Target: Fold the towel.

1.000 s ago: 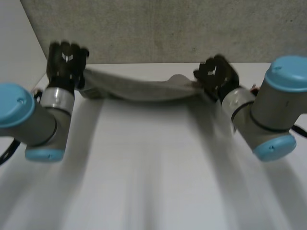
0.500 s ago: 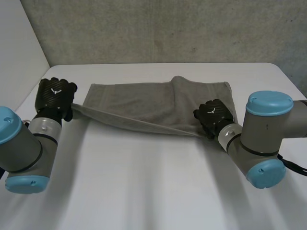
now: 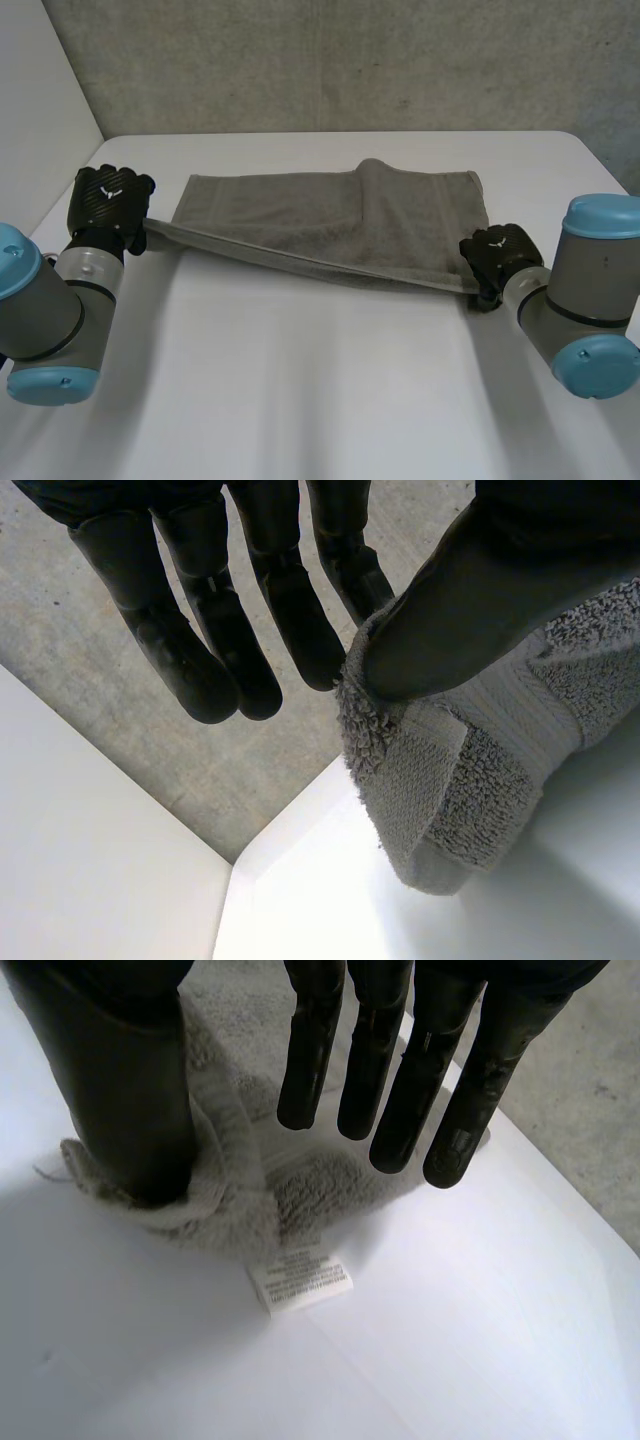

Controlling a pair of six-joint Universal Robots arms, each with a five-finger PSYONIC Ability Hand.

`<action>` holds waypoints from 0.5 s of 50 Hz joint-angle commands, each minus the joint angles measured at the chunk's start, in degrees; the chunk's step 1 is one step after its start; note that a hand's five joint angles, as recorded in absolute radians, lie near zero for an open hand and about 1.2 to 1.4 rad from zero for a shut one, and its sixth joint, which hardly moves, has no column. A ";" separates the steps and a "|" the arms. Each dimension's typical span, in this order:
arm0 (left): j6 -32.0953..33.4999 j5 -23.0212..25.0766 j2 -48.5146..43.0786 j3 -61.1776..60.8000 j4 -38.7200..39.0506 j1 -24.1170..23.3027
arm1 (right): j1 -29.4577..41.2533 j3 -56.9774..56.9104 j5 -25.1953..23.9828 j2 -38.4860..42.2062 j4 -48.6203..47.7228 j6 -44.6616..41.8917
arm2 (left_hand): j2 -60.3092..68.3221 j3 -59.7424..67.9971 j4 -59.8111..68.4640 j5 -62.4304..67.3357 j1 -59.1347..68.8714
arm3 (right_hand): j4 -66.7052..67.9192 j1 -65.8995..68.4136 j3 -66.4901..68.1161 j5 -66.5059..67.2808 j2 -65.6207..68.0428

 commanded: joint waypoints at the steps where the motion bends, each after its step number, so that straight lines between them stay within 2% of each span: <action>1: 0.08 0.00 -0.01 0.01 0.00 0.26 | -2.32 0.58 0.01 -0.80 3.47 0.02 | -6.60 -8.76 -6.90 -15.33 -4.35 | 22.88 22.91 23.11 22.45 22.47; 2: 0.08 0.00 0.08 0.01 0.00 0.26 | -2.33 0.58 0.01 -0.80 3.48 0.02 | -6.60 -8.76 -6.90 -15.33 -4.35 | 22.99 23.03 23.23 22.57 22.59; 3: 0.08 0.00 0.08 0.01 0.00 0.26 | -2.67 0.50 -0.07 -0.80 3.74 0.02 | -6.60 -8.76 -6.90 -15.33 -4.35 | 36.98 37.02 37.22 36.56 36.58; 4: 0.08 0.00 0.17 0.01 0.00 0.26 | -2.94 0.41 -0.07 -1.07 3.92 -0.07 | -6.60 -8.76 -6.90 -15.33 -4.35 | 39.73 39.76 39.96 39.30 39.32; 8: 0.08 -0.09 0.52 -0.08 -0.09 -0.09 | -3.20 0.06 -0.07 -3.00 3.92 -0.60 | -6.60 -8.76 -6.90 -15.33 -4.35 | 39.76 39.79 39.99 39.33 39.35; 17: 0.51 0.00 5.95 -1.83 -0.53 -0.45 | -3.12 0.67 -1.22 -16.89 4.36 -5.87 | -6.60 -8.76 -6.90 -15.33 -4.35 | 39.76 39.79 39.99 39.33 39.35; 19: 0.51 0.09 7.79 -2.01 -0.96 -0.36 | -3.12 1.63 -1.48 -20.74 4.36 -11.81 | -6.60 -8.76 -6.90 -15.33 -4.35 | 39.76 39.79 39.99 39.33 39.35; 22: 0.60 0.17 10.96 -2.62 -2.63 -0.10 | -3.12 2.17 -1.92 -22.43 4.45 -15.28 | -6.60 -8.76 -6.90 -15.33 -4.35 | 39.76 39.79 39.99 39.33 39.35; 24: 0.60 0.44 12.65 -2.80 -3.78 -0.01 | -3.20 3.74 -3.23 -25.66 4.45 -23.06 | -6.60 -8.76 -6.90 -15.33 -4.35 | 39.76 39.79 39.99 39.33 39.35; 25: 0.52 1.05 14.21 -2.89 -5.08 0.08 | -3.20 3.75 -3.24 -25.68 4.45 -23.10 | -6.60 -8.76 -6.90 -15.33 -4.35 | 39.76 39.79 39.99 39.33 39.35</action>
